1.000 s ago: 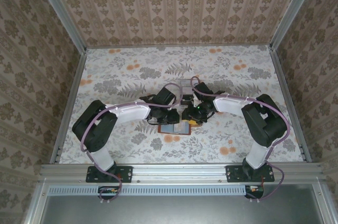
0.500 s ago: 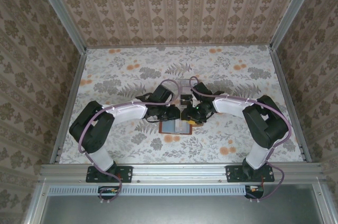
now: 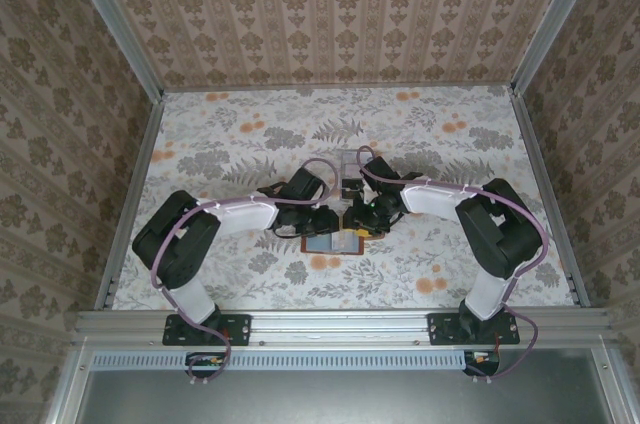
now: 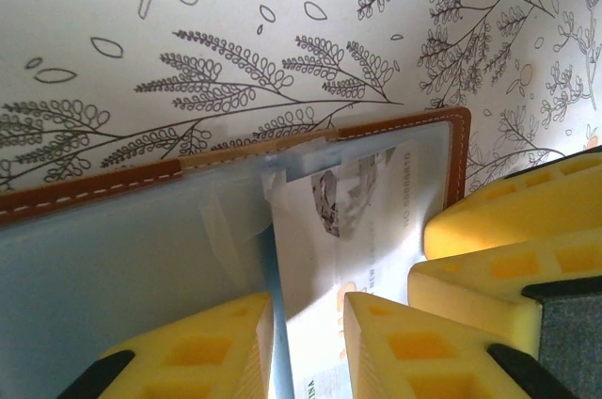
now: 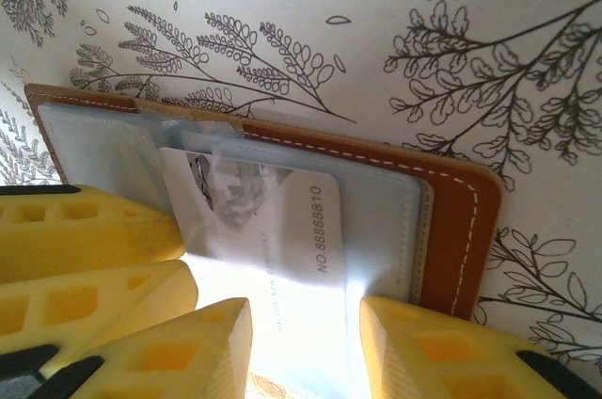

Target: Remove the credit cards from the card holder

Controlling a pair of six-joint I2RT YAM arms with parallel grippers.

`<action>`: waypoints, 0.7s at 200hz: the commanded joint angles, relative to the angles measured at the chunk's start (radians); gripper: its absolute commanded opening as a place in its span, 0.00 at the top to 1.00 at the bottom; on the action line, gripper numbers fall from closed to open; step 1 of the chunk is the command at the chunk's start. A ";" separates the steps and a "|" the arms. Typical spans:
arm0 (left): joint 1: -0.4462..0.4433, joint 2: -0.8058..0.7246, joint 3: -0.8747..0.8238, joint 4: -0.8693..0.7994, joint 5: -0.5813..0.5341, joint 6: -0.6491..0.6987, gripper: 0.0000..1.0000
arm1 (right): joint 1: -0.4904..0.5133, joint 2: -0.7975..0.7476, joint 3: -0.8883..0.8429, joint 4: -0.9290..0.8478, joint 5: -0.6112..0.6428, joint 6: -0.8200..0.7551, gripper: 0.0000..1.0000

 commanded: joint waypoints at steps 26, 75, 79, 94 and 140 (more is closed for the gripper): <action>-0.007 0.025 -0.003 0.008 0.021 -0.014 0.72 | 0.004 0.032 0.019 -0.015 0.001 0.014 0.63; -0.003 0.018 -0.014 0.029 0.024 -0.022 0.78 | 0.004 0.034 0.023 -0.016 0.000 0.013 0.63; -0.002 0.016 -0.016 0.028 0.022 -0.022 0.79 | 0.003 0.034 0.023 -0.017 0.001 0.013 0.63; 0.001 0.011 -0.022 0.029 0.019 -0.025 0.81 | 0.004 0.034 0.026 -0.021 0.001 0.011 0.63; 0.009 -0.016 -0.032 0.000 0.004 -0.011 0.89 | 0.004 0.026 0.025 -0.042 0.024 0.002 0.63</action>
